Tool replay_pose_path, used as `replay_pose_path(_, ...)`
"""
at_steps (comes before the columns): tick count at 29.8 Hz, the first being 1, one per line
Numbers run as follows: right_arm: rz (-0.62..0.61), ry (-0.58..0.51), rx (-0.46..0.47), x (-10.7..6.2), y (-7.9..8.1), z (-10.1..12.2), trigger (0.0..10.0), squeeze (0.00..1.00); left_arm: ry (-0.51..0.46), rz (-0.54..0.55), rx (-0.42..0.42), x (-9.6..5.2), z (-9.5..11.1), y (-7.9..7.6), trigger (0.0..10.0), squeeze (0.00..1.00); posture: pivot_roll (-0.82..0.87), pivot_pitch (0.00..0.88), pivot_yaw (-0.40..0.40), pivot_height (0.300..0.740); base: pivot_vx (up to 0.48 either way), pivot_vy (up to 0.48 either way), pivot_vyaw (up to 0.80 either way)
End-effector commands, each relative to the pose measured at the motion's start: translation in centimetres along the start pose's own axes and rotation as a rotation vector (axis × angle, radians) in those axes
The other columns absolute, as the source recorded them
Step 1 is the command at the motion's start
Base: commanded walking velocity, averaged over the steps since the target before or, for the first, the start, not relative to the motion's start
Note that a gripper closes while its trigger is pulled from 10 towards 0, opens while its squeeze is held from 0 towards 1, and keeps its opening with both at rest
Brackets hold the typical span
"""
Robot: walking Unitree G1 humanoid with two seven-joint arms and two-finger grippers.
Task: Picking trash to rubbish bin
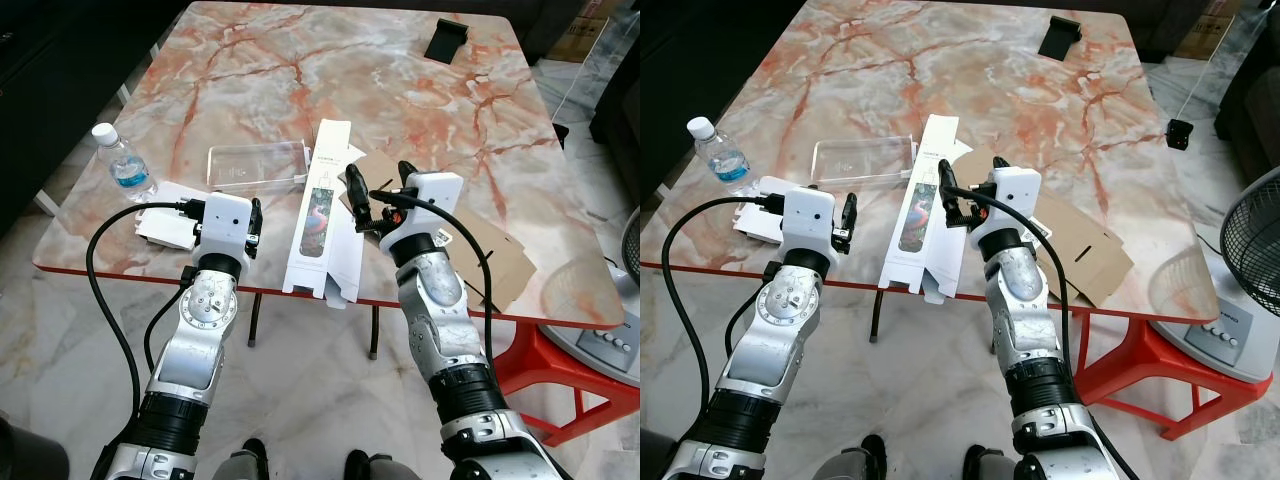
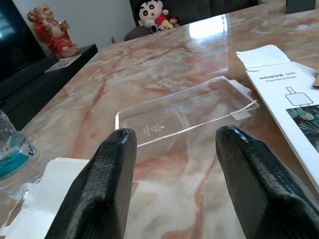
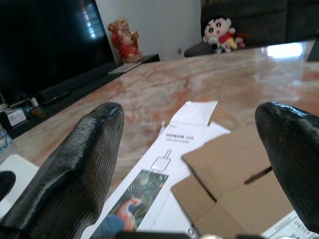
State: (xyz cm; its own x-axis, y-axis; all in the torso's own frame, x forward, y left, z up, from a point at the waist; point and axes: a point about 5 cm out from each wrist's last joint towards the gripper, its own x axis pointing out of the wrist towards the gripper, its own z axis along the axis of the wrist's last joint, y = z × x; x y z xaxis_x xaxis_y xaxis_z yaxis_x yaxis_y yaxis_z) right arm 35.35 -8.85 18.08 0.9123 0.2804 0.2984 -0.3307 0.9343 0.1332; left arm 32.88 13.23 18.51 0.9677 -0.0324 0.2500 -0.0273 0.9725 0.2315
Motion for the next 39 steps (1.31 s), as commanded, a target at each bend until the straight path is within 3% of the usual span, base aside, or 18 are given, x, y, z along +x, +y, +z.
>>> replay_pose_path(1,0.018,-0.006,0.006,0.0,0.5,0.3,10.0,0.00,0.003,0.017,0.012,-0.1,0.0,0.4,10.0,0.00,0.03,0.209,-0.022,0.740,0.289,0.000,0.00)
replay_pose_path(13,0.043,0.019,0.026,-0.2,1.0,0.1,10.0,0.00,0.001,0.019,-0.001,0.1,0.1,-0.1,10.0,0.00,0.03,0.187,-0.028,0.740,0.305,0.000,-0.15)
replay_pose_path(39,0.071,0.029,0.044,0.0,1.9,-0.1,10.0,0.00,-0.007,0.045,0.027,0.5,0.5,1.2,10.0,0.00,0.05,0.228,-0.016,0.740,0.314,0.000,0.00)
